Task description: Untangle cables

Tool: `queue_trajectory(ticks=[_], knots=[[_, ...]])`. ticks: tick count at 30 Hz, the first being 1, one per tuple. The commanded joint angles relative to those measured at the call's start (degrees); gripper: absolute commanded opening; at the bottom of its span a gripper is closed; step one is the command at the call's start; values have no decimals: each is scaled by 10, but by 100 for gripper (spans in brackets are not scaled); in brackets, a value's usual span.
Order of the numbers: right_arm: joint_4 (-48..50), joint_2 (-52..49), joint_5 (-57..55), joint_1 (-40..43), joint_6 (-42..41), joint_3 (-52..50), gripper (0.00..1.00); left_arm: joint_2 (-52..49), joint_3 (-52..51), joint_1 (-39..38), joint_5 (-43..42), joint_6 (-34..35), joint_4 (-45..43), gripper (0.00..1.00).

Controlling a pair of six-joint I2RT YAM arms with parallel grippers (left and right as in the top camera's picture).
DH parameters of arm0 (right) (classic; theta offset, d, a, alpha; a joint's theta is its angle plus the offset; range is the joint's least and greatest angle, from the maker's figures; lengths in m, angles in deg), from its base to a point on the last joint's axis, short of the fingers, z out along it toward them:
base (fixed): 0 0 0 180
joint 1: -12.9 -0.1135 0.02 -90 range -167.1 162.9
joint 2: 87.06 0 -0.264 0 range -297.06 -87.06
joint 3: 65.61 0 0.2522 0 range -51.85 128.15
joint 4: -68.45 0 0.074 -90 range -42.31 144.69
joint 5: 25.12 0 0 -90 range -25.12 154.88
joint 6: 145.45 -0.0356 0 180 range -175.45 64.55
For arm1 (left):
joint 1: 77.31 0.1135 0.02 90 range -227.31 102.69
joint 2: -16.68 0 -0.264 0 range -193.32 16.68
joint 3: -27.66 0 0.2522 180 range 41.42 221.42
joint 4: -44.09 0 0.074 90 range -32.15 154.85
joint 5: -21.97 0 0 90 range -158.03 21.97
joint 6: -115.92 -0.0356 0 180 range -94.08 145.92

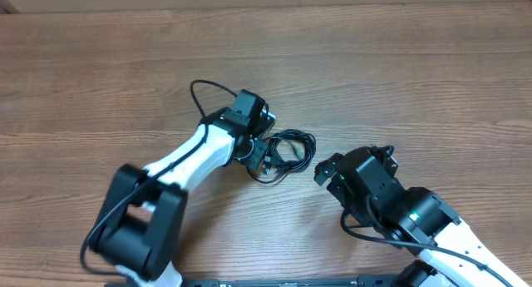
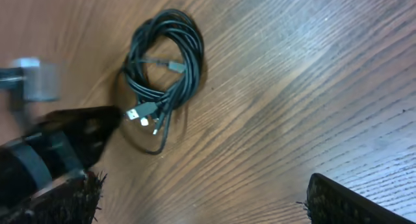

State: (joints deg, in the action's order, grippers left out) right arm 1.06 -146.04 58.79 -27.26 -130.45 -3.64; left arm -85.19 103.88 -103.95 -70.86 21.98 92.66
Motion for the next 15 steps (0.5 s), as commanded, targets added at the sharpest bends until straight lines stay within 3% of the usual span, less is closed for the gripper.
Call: queue_trajectory(ticks=[1,8,12,15], knots=[[2,-16,13,-2,-4,-2,100,109,40,-4,2,46,21,4],[-2,-19,12,-2,-2,-2,100,231,41,-4,2,226,48,4],[-3,-19,9,-2,-2,-2,100,246,41,-4,-1,230,63,4],[-2,-19,-6,-2,5,-2,100,247,41,-4,-32,173,80,4]])
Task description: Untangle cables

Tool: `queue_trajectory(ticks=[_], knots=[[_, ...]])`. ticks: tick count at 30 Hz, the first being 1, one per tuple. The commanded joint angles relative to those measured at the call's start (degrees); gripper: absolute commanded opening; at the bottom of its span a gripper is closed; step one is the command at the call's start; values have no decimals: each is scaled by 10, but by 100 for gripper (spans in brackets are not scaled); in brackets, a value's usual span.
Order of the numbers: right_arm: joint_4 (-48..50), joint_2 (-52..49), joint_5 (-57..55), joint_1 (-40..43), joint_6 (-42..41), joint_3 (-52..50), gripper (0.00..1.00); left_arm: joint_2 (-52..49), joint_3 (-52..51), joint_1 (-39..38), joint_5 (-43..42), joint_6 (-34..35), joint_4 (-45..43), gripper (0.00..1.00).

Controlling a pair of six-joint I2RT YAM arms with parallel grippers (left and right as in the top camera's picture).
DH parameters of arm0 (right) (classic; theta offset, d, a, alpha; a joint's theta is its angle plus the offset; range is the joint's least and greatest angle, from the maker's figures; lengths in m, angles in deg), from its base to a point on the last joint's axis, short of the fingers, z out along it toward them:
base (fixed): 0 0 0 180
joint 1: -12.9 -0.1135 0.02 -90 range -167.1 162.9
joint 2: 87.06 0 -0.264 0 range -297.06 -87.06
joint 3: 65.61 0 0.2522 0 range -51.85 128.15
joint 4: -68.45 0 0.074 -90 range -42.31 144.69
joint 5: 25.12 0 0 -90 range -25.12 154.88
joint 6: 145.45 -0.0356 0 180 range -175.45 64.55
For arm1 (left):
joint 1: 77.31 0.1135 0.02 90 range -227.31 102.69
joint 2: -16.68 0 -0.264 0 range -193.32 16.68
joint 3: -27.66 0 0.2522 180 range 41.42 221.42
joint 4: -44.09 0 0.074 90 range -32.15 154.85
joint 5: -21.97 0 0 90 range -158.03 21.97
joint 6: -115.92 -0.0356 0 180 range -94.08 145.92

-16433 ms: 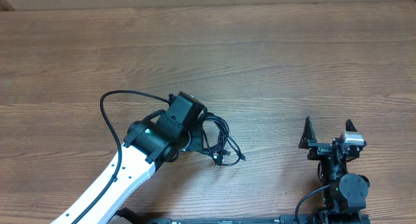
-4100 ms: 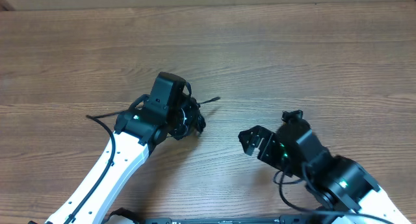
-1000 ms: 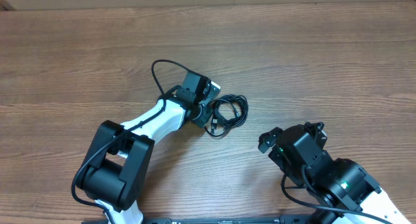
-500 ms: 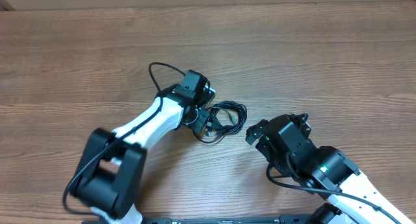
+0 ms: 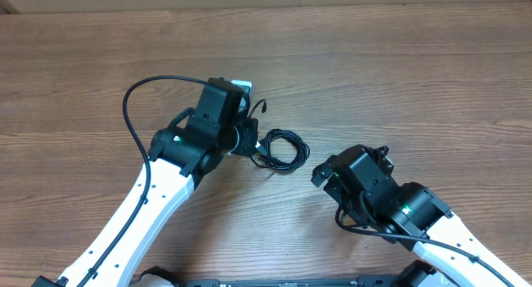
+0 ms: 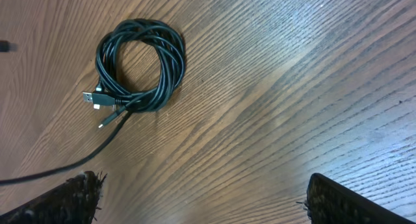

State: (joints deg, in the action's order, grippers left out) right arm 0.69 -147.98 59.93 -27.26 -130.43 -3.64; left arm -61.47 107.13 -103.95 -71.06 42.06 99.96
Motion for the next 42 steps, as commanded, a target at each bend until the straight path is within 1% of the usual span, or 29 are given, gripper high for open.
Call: queue_trajectory(ticks=[1,4,7,9,10,11,12,14,15,16,17,18,19,20,21,23,24,25,26,27,28,29,32,33,35,36,37,42], knots=[[2,0,-21,-2,12,-2,100,10,8,-4,-36,-44,8,4],[13,0,-26,-2,46,-2,100,11,8,-4,-41,-72,8,4],[12,0,-30,-2,47,-2,100,11,8,-3,-27,-62,16,4],[12,-1,-30,-2,47,-2,100,11,8,-3,34,11,47,4],[12,-1,-30,-2,47,-2,100,11,8,-3,92,88,80,4],[12,-1,-30,-2,47,-2,100,10,8,-3,124,143,104,4],[12,-2,-30,-2,47,-2,100,10,8,-3,151,210,128,4],[13,-4,-30,-2,47,-2,100,9,5,-3,163,311,158,4],[13,-5,-30,-2,47,-2,100,9,2,-3,163,353,166,16],[13,-7,-30,-2,47,-2,100,8,-1,-3,160,381,167,30],[12,-10,-30,-2,47,-2,100,6,-5,-4,154,394,165,52],[12,-12,-29,-2,48,-2,100,5,-5,-4,153,396,162,71],[12,-13,-29,-2,47,-2,100,4,-5,-4,152,396,157,94],[10,-15,-29,-2,47,-2,100,4,-5,-4,149,396,148,100],[5,-17,-29,-2,48,-2,100,4,-5,-4,131,396,110,99],[-3,-17,-30,-2,48,-2,100,4,-5,-4,95,386,80,99],[-7,-17,-33,-2,48,-2,100,4,-5,-4,58,349,58,99],[-12,-15,-39,-2,48,-2,100,4,-5,-4,14,283,31,100],[-22,-11,-48,-2,47,-1,100,2,-5,-6,-37,191,-2,100],[-27,-7,-51,-2,47,0,100,1,-5,-9,-70,134,-23,100],[-39,7,-56,2,45,4,100,-2,-5,-15,-105,59,-51,99],[-45,21,-56,4,45,6,100,-4,-5,-20,-104,43,-62,97],[-52,76,-58,7,45,7,100,-19,-5,-32,-68,54,-82,83],[-57,102,-64,7,45,7,100,-33,-5,-37,-64,69,-94,81],[-66,147,-75,7,45,7,100,-64,-5,-47,-64,100,-113,82],[-69,167,-80,7,45,7,100,-85,-5,-55,-64,113,-127,84],[-77,203,-87,7,46,7,100,-118,-5,-66,-65,128,-147,83],[-112,271,-105,7,45,7,100,-231,-5,-117,-68,175,-202,74]])
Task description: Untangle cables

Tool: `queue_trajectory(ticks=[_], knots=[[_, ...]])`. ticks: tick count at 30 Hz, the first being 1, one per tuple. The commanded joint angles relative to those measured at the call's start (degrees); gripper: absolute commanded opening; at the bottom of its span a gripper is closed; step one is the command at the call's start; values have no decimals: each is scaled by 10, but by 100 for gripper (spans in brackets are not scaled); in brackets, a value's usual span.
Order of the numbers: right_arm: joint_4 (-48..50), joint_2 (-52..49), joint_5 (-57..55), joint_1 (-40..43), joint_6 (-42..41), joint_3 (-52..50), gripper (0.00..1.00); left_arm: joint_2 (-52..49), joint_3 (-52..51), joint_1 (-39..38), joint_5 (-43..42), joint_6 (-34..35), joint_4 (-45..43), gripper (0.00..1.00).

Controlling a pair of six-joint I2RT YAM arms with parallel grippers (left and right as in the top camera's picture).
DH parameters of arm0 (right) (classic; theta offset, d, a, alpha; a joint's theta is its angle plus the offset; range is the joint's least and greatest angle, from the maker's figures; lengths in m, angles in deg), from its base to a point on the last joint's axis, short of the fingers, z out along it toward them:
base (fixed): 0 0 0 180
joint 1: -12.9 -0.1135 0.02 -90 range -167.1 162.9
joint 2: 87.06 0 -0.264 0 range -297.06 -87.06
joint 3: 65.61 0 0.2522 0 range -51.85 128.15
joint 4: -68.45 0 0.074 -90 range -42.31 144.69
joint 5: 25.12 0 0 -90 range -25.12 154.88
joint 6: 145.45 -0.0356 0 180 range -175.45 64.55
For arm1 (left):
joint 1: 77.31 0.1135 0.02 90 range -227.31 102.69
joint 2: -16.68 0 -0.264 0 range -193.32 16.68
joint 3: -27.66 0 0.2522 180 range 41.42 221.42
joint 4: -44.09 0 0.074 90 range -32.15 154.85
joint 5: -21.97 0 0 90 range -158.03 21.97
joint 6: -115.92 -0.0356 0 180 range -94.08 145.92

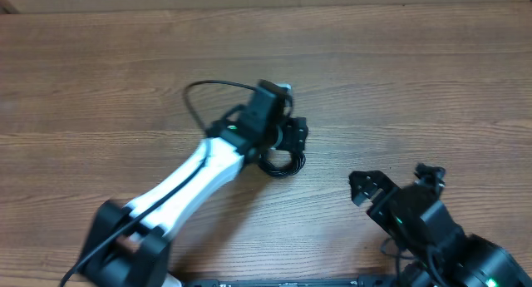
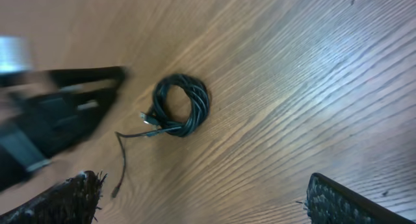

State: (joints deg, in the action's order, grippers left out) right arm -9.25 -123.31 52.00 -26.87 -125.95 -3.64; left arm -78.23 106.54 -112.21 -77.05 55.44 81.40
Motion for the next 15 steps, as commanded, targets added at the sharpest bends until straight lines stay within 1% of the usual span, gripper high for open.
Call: queue_trajectory(ticks=[1,3,6,7,9,10,11,13,14,15], knots=[[-28,28,-25,3,1,7,100,-93,1,-49,1,75,-18,73],[-40,28,-25,3,0,7,100,-119,1,-63,11,102,-18,72],[-43,28,-25,3,0,7,100,-153,1,-78,20,132,-16,66],[-43,28,-25,3,0,7,100,-162,1,-83,19,140,-16,60],[-43,28,-25,3,0,7,100,-167,2,-87,19,134,-16,45],[-43,28,-25,3,0,7,100,-166,3,-87,18,122,-17,30],[-42,28,-25,3,0,6,100,-163,7,-86,11,97,-16,18],[-38,28,-25,3,0,6,100,-149,19,-78,-17,34,-3,10],[-36,28,-25,3,0,6,100,-141,24,-76,-29,13,8,7],[-34,28,-25,3,0,6,100,-130,33,-74,-34,-10,27,5]])
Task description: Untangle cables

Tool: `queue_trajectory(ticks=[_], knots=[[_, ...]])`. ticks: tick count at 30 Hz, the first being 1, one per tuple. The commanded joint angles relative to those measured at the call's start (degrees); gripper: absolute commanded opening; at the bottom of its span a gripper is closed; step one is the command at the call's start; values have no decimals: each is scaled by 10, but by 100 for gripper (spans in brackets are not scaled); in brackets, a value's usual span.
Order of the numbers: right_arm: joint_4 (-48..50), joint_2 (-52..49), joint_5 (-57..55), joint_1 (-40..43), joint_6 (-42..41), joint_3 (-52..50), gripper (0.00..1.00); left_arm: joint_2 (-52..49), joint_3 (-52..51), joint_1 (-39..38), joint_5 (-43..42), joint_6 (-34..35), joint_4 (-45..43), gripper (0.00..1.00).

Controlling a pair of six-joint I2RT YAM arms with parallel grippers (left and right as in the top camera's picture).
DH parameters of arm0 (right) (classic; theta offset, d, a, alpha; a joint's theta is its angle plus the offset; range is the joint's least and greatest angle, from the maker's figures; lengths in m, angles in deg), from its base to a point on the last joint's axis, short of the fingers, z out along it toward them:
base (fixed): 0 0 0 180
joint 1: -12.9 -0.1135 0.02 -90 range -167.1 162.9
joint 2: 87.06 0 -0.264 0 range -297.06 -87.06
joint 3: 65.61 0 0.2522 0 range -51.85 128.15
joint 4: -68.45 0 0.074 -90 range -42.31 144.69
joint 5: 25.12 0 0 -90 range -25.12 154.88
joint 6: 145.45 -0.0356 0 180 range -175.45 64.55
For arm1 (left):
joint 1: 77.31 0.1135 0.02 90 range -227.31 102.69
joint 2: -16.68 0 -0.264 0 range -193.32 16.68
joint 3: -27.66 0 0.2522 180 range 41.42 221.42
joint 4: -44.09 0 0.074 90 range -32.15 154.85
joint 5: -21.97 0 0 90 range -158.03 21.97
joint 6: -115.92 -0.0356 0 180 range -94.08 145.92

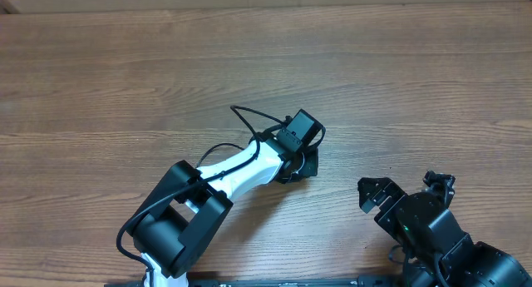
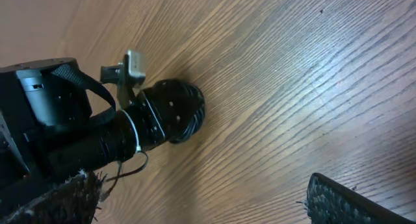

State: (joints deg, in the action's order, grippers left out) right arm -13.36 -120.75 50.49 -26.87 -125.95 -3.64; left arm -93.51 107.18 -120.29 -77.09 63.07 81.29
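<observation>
The black cable coil (image 2: 195, 117) lies on the wooden table, mostly covered by my left gripper (image 1: 301, 160), which sits on top of it. Only the coil's right rim and a thin loose end (image 2: 133, 167) show in the right wrist view. The left fingers are hidden by the wrist body, so their state is unclear. Near the table's front right, my right gripper (image 1: 405, 190) stands open and apart from the coil. Bare wood lies between its fingertips (image 2: 341, 198).
The wooden table (image 1: 399, 79) stretches to all sides. The left arm's white link (image 1: 241, 172) reaches from the front left to the coil, with its own black wire (image 1: 249, 116) arching above the wrist.
My left gripper has moved right and toward the front, from the coil's far edge onto the coil, now covering most of it. The right gripper has hardly moved and stays open.
First my left gripper was at the coil's left edge, with the right gripper close on its right. Then the left stood farther left, a cable end trailing toward it. Later the right had drawn back to the front right. Now the left covers the coil.
</observation>
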Motion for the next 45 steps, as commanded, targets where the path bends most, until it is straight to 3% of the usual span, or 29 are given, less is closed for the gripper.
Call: queue_trajectory(ticks=[1,5,12,17,25,28,34,45], knots=[[10,2,-10,3,0,6,100,35,38,10,-35,-107,54,4],[27,2,-10,3,0,-2,100,132,94,16,-34,-234,191,4],[34,-7,-10,3,0,-22,100,238,98,16,-34,-314,251,4],[34,-27,-10,3,0,-22,100,255,98,15,-36,-362,293,4],[46,-121,18,3,-49,-22,100,254,97,15,-5,-543,396,4],[61,-157,28,3,-50,-22,100,245,96,13,7,-607,411,6],[63,-198,46,3,-50,-22,100,223,94,14,128,-664,399,6],[71,-200,55,3,-63,-22,100,135,94,13,105,-704,299,4]])
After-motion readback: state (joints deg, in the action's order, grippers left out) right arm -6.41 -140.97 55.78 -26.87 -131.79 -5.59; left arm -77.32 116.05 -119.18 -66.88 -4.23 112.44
